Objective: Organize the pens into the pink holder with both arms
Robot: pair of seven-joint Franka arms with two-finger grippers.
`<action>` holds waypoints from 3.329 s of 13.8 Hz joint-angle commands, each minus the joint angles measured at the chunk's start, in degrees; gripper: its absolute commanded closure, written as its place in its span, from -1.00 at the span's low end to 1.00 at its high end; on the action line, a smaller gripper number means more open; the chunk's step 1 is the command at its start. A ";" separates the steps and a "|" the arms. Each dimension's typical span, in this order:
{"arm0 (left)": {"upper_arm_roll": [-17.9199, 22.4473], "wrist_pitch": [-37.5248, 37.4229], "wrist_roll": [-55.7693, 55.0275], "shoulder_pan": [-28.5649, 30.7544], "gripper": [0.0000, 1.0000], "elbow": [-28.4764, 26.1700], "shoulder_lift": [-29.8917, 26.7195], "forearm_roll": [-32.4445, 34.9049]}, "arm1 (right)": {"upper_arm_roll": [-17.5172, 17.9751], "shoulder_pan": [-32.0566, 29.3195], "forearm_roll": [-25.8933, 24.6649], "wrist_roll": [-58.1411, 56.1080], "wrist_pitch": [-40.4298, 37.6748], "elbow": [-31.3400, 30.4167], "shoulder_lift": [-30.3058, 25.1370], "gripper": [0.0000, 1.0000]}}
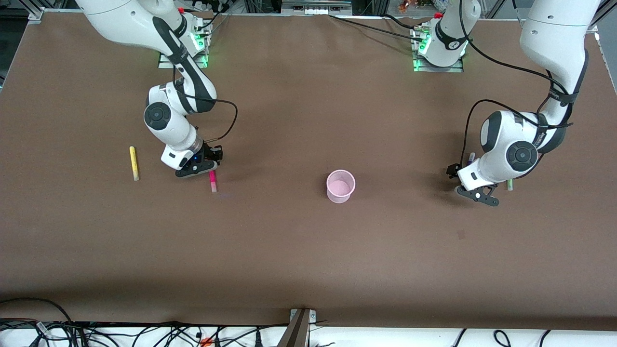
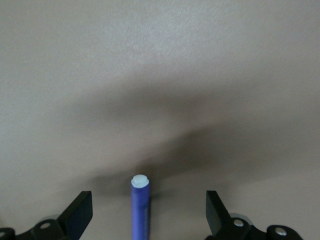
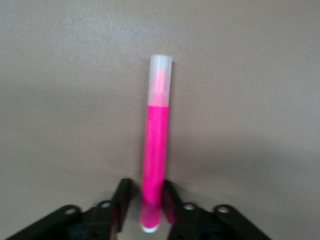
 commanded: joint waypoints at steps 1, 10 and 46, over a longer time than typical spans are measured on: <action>-0.68 1.41 1.84 1.33 -0.71 0.18 0.59 1.24 | -0.23 -0.13 0.59 1.67 -1.90 0.69 -0.06 1.00; -0.68 2.29 1.76 1.59 0.04 0.36 1.91 1.15 | 2.49 0.49 19.63 21.61 -46.53 29.23 -1.21 1.00; -1.12 -40.06 39.17 3.79 1.00 27.86 0.85 -36.97 | -4.17 19.21 65.74 49.50 -25.12 59.23 24.64 -1.00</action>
